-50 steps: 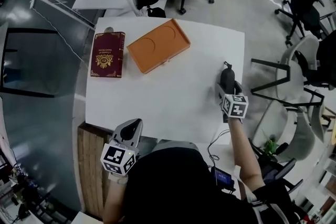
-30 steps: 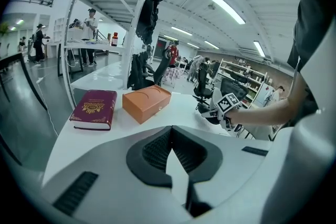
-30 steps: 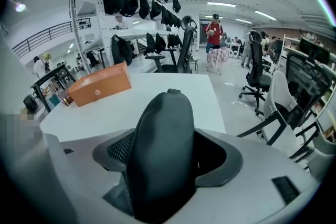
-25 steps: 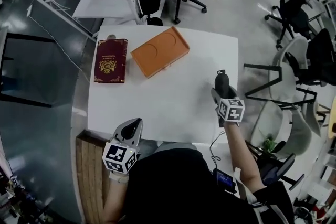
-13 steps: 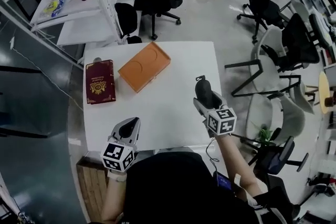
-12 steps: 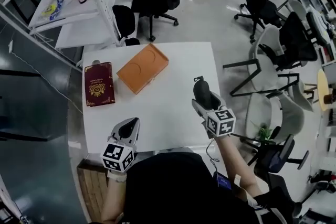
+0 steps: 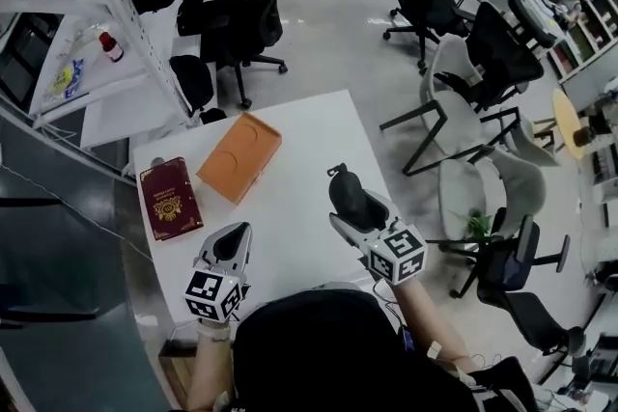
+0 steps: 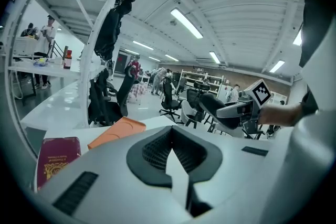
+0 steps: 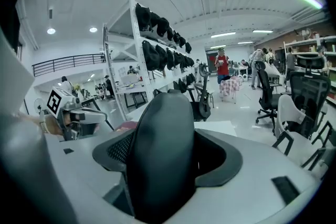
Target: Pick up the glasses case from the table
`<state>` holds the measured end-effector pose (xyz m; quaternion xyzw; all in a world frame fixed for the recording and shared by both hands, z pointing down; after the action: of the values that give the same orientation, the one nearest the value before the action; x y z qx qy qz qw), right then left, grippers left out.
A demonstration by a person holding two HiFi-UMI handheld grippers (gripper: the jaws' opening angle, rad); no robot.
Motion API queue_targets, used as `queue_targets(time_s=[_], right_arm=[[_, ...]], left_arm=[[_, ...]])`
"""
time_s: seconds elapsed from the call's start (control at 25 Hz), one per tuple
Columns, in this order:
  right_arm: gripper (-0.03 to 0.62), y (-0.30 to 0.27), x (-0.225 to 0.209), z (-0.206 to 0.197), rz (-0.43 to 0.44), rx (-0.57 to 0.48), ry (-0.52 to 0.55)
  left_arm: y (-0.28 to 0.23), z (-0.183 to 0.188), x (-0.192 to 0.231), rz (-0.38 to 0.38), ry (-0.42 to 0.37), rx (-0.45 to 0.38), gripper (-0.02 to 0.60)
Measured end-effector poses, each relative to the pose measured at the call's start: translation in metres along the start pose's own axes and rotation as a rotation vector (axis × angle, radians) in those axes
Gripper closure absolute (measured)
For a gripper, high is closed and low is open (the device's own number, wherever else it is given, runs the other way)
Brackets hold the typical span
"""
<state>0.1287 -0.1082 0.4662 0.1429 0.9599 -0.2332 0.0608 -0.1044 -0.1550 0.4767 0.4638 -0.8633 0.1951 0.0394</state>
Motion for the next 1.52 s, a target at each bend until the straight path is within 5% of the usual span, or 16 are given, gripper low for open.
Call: queue_targets(time_s=[0.72, 1.52], right_arm=[[0.227, 0.054, 0.035, -0.001, -0.106, -0.1, -0.001], [0.227, 0.056, 0.036, -0.017, -0.092, -0.069, -0.012]], left_arm=[[-0.017, 0.02, -0.02, -0.162, -0.066, -0.014, 0.563], [-0.014, 0.009, -0.031, -0.144, -0.059, 0.004, 0.563]])
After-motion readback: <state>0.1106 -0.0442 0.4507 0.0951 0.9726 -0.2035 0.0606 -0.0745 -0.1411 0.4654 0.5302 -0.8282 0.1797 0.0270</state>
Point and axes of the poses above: the fingertips, and each gripper's own axes: y backward along the fingers, x to its left, z out of its top, the point moved 3 cm from there along y, backward along the fingers, and after that the axes turned 3 degrees about -x, right-handed, at the moved point
